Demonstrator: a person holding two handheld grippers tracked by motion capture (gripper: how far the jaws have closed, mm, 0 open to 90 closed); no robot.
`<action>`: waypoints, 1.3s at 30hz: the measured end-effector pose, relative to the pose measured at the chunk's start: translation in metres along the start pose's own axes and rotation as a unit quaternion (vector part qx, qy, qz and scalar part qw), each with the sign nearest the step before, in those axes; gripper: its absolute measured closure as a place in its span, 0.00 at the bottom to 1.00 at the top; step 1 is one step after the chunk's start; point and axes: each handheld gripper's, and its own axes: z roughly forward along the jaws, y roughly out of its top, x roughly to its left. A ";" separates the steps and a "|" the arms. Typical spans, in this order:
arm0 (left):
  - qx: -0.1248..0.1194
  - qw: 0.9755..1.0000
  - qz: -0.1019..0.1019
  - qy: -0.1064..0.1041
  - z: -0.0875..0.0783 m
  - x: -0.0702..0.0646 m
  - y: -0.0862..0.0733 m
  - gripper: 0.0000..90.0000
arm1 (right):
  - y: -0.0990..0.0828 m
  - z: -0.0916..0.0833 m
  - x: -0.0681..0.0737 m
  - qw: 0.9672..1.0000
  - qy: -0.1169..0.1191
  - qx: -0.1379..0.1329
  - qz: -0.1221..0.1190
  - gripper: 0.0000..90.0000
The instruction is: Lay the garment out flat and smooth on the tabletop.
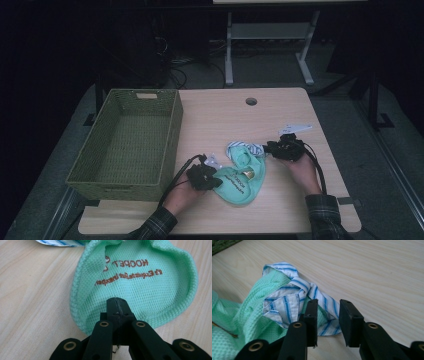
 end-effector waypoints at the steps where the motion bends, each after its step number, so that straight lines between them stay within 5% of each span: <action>1: -0.004 1.000 -0.004 0.002 0.001 -0.001 0.000 0.99 | -0.001 0.002 0.000 1.000 0.006 0.000 0.001 0.77; 11: -0.008 1.000 -0.006 0.001 0.001 -0.001 0.000 0.99 | -0.006 0.017 0.002 1.000 0.021 0.019 -0.006 0.81; 19: -0.008 1.000 -0.005 0.001 0.001 -0.001 0.000 0.99 | -0.008 0.019 0.004 0.999 0.021 0.034 -0.016 0.98; 28: -0.006 1.000 -0.005 0.005 0.001 -0.002 0.000 0.99 | -0.005 0.012 0.007 0.999 0.004 0.033 -0.033 0.99; 39: 0.000 1.000 0.001 0.007 0.000 -0.002 0.000 0.99 | -0.007 -0.006 -0.006 0.999 -0.030 0.020 -0.013 0.99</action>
